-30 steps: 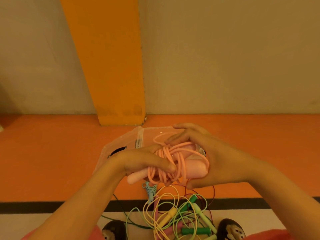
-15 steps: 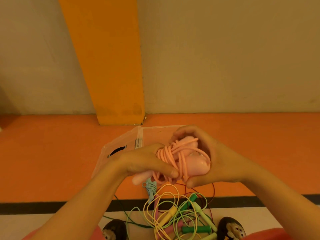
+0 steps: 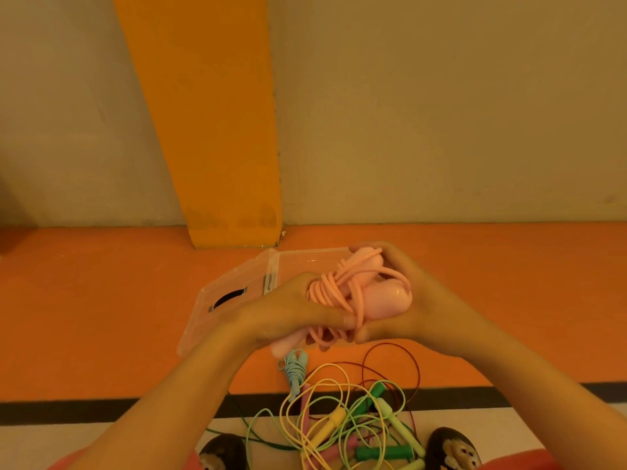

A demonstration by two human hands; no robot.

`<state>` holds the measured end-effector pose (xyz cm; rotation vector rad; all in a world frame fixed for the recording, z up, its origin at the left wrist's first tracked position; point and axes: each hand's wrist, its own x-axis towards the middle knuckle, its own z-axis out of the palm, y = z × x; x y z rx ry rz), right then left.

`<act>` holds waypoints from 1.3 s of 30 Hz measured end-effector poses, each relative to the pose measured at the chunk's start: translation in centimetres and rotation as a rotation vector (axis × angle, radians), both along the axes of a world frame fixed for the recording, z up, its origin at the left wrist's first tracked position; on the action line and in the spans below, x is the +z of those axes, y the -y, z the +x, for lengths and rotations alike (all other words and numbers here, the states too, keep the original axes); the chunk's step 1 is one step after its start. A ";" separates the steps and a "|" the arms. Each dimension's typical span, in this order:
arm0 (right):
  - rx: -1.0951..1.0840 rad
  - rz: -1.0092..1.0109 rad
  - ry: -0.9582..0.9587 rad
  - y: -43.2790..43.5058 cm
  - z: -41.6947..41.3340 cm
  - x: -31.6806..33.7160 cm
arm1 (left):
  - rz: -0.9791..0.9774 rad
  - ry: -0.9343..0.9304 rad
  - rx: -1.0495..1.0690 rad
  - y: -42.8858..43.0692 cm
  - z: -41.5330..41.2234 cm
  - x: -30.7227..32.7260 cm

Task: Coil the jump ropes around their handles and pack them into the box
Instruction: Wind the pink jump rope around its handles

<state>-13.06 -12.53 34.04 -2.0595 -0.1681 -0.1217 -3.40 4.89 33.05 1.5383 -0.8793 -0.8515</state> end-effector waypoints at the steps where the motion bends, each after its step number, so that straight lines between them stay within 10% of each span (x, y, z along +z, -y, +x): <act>1: -0.028 0.024 0.018 0.2 0.3 -0.3 | -0.013 0.054 0.041 0.0 0.6 -0.4; 28: -0.408 0.145 -0.038 -1.5 2.4 -2.2 | 0.148 0.558 0.659 2.7 0.2 -2.7; 39: -0.454 0.147 0.108 -2.2 4.4 -3.5 | 0.180 0.574 0.547 3.3 -0.3 -2.7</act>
